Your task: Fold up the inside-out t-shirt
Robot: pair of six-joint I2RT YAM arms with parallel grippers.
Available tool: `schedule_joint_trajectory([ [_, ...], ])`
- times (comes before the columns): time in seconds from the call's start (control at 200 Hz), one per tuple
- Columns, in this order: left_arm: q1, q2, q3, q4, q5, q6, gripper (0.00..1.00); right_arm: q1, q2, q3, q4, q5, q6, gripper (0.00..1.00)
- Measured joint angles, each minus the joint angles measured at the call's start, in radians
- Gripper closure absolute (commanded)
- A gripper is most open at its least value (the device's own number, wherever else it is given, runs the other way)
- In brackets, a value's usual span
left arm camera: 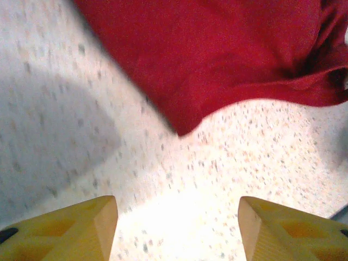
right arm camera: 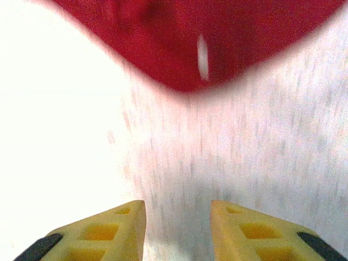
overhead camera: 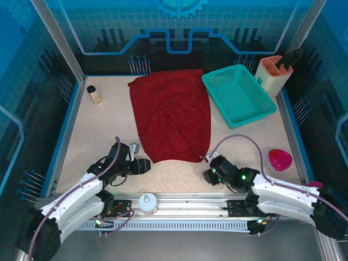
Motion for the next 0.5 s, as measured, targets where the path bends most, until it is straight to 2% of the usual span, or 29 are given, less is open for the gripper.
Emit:
schedule_joint_trajectory([
  [0.105, -0.018, -0.052, 0.073, -0.05, 0.023, -0.045, 0.37, 0.019, -0.133, 0.047, -0.081, 0.011, 0.029, 0.53],
  [0.2, -0.02, 0.02, 0.243, -0.084, 0.053, -0.035, 0.32, -0.057, -0.098, 0.187, -0.079, -0.059, -0.014, 0.48],
  [0.33, -0.02, 0.259, 0.467, -0.045, 0.091, -0.001, 0.31, -0.226, 0.175, 0.411, 0.029, -0.188, -0.061, 0.43],
  [0.5, -0.014, 0.645, 0.653, -0.004, 0.065, 0.026, 0.29, -0.303, 0.601, 0.634, 0.158, -0.256, -0.091, 0.44],
])
